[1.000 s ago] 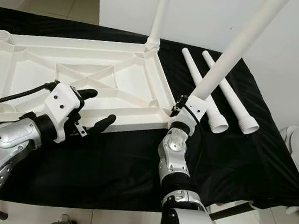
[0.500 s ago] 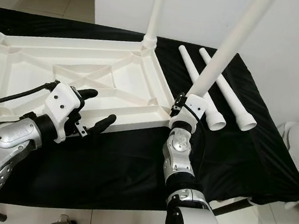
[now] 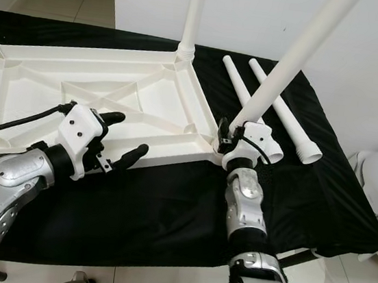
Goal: Building children table
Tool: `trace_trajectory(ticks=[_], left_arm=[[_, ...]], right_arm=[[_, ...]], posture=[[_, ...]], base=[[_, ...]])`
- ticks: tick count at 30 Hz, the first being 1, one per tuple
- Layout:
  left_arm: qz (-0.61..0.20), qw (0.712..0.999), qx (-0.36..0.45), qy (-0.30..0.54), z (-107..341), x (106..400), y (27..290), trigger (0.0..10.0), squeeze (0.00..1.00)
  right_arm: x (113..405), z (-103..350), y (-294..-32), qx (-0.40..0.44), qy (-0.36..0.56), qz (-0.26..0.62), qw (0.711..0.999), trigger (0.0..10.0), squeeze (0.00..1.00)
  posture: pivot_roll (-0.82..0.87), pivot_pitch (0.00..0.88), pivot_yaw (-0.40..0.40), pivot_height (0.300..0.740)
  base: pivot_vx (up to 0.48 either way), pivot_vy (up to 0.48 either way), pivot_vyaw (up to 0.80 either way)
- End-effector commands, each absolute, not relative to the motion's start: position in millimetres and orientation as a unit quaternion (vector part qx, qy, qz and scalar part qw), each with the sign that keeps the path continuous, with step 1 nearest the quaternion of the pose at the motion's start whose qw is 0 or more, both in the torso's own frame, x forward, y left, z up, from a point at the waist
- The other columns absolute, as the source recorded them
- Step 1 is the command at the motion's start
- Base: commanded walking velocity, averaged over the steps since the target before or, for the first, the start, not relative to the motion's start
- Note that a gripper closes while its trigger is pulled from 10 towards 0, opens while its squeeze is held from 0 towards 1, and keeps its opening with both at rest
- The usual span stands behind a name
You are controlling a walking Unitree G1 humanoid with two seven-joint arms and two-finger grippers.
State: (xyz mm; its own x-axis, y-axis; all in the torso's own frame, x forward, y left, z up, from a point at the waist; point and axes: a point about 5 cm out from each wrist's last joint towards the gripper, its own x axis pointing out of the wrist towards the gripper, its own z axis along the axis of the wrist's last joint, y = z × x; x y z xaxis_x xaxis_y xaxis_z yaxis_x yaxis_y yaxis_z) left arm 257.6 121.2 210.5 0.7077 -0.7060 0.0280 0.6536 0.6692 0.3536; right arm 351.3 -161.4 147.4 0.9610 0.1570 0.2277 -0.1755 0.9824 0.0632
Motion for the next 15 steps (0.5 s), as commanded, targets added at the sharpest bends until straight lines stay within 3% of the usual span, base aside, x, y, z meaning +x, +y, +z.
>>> trace_trajectory(ticks=[1, 5, 15], left_arm=[[-0.381, 0.907, 0.158, -0.079, 208, 257, 119, 10.0, 0.0], [-0.383, 0.907, 0.158, -0.079, 208, 257, 118, 10.0, 0.0], [-0.386, 0.905, 0.159, -0.077, 208, 260, 119, 10.0, 0.0]], right_arm=[[344, 125, -162, 0.041, -0.062, 0.103, 0.992, 10.0, 0.0], [343, 127, -163, 0.041, -0.061, 0.13, 0.989, 10.0, 0.0], [343, 188, -169, 0.014, -0.138, 0.211, 0.968, 10.0, 0.0]], posture=[[0.09, 0.079, -0.092, 0.74], [0.09, 0.076, -0.09, 0.74], [0.09, 0.077, -0.09, 0.74]], base=[[0.0, 0.0, 0.0], [0.0, 0.0, 0.0], [0.0, 0.0, 0.0]])
